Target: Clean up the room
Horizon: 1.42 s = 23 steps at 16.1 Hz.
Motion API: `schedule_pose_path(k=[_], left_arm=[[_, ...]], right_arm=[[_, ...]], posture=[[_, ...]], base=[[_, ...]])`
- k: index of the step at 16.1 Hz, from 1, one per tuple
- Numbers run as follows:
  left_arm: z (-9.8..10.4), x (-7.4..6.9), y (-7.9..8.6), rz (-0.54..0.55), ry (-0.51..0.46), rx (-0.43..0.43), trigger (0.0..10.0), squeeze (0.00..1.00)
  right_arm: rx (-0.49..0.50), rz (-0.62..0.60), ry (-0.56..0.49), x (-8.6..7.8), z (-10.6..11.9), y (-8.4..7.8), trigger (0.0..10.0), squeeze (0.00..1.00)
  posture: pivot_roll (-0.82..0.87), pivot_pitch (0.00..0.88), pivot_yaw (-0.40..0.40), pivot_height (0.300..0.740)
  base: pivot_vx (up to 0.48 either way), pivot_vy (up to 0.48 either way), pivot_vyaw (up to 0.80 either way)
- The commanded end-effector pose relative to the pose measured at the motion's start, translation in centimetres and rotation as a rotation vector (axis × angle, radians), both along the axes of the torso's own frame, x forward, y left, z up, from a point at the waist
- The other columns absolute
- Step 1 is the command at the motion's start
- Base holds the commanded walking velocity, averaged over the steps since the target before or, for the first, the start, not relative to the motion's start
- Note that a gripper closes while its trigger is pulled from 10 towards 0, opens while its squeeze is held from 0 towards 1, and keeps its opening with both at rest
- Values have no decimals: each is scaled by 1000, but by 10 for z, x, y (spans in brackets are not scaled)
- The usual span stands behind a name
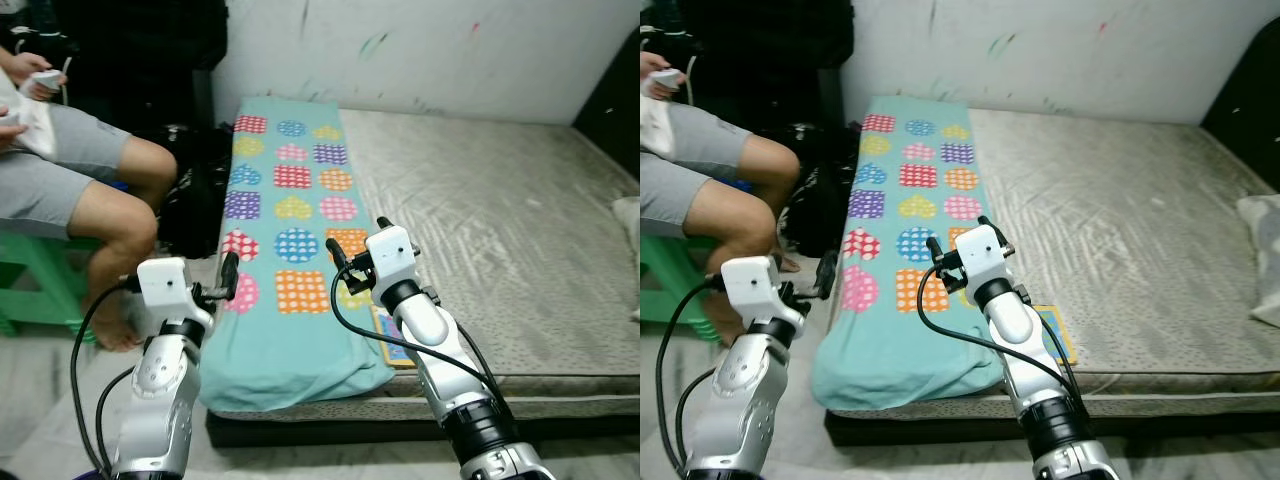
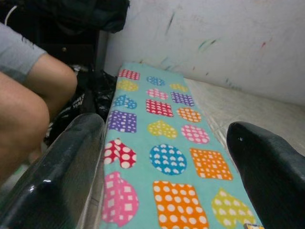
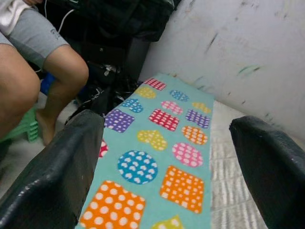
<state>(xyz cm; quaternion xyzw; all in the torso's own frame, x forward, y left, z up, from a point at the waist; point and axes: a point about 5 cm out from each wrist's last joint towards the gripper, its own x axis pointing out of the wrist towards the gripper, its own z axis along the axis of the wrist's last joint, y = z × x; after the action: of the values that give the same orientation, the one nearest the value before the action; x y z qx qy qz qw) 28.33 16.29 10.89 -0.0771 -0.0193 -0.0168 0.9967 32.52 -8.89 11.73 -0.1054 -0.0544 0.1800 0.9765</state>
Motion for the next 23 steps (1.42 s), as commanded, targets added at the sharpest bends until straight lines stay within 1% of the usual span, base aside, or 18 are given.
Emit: schedule_pose_path(k=[1,2,3,4,5,7,8,10,12,13,15,23], left_arm=[[2,2,-4,-24,1,7,10000,0],[1,-1,-6,-35,7,8,10000,0],[-5,-3,-9,-60,32,11,10000,0],[-6,-4,-9,-64,37,12,10000,0],[-6,-7,-10,-77,48,0,10000,0],[-3,-8,-11,-85,45,-2,10000,0],[-3,-8,-11,-86,42,3,10000,0],[-4,-9,-11,-80,45,3,10000,0],[-4,-9,-12,-94,50,2,10000,0],[-5,-10,-15,-124,54,-3,10000,0],[-5,-10,-18,-151,53,-2,10000,0],[-2,-10,-18,-145,43,-22,10000,0]], right_arm=[[33,-45,-13,-1,3,-8,10000,0],[39,-55,-11,-5,0,-11,10000,0],[25,-71,0,-9,-5,-16,10000,0],[29,-73,3,-11,-6,-16,10000,0],[44,-93,4,-15,-7,-18,10000,0],[52,-103,10,-17,-8,-19,10000,0],[56,-106,23,-17,-9,-19,10000,0],[7,-103,-2,-16,-8,-19,10000,0],[55,-125,6,-17,-7,-22,10000,0],[73,-151,9,-18,-7,-25,10000,0],[73,-166,0,-21,-7,-27,10000,0],[73,-173,-1,-20,-5,-29,10000,0]], posture=[[-86,0,-50,740],[-93,0,-38,740],[-96,0,-34,740],[-96,0,-32,740],[-91,0,-27,740],[-88,0,-34,740],[-88,0,-34,740],[-88,0,-27,740],[-89,0,-24,740],[-95,0,-18,740],[-102,0,-10,740],[-99,0,-23,740]], base=[[0,0,0],[0,0,0],[0,0,0],[0,0,0],[0,0,800],[0,0,684],[0,0,0],[0,0,800],[0,0,463],[0,0,0],[0,0,0],[0,0,0]])
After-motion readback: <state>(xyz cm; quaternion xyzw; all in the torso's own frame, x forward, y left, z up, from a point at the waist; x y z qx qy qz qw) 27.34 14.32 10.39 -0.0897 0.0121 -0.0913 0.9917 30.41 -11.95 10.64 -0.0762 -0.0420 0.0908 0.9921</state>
